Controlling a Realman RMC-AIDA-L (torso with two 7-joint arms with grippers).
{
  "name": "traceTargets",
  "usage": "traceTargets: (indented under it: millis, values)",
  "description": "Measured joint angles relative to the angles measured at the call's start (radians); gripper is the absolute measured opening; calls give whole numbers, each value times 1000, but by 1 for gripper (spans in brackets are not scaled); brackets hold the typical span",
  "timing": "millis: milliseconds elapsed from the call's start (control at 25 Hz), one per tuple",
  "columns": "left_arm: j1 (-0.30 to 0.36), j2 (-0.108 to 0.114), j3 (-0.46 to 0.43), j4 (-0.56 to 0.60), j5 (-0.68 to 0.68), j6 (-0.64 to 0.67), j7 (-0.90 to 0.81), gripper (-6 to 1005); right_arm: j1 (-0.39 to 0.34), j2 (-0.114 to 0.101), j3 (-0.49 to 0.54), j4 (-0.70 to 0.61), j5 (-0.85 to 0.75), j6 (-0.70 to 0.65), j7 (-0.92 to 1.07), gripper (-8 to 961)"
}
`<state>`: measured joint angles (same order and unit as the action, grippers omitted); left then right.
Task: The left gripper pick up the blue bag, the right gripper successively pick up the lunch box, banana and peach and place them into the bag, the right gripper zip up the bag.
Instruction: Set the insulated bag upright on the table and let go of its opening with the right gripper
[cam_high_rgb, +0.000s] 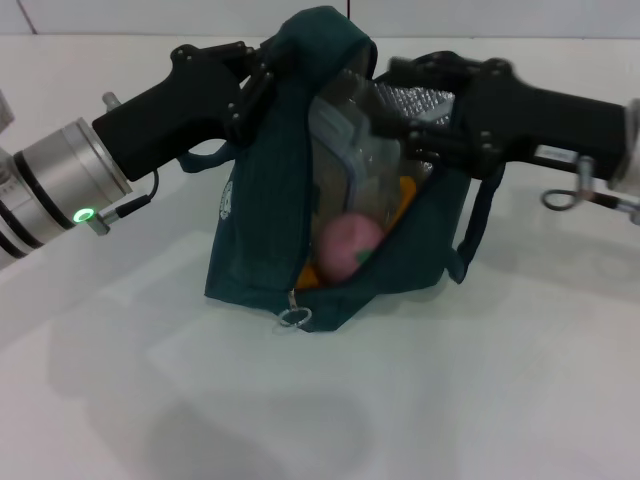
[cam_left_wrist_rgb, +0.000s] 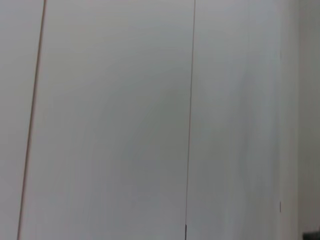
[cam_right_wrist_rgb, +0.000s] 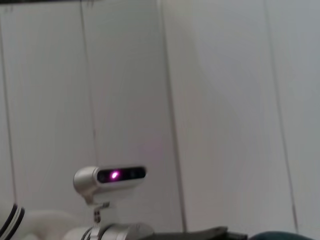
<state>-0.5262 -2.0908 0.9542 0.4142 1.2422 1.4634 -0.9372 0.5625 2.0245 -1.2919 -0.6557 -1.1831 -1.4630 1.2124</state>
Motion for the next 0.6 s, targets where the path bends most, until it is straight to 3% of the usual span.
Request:
traceTargets:
  millis: [120,320,480,600]
  values:
    - [0,0,0,0,0,1,0,45,-50,-6,8,-4,56,-68,-36,603]
    - [2,0,0,-2,0,0,1,45,-190,-25,95,-15,57,-242,-95,596]
    - [2,0,0,-2,0,0,2,45,-260,-45,109,-3,-36,-246,-106,585]
    - [1,0,0,-2,0,0,2,45,-278,-41,113,25,-130,-218,-110,574]
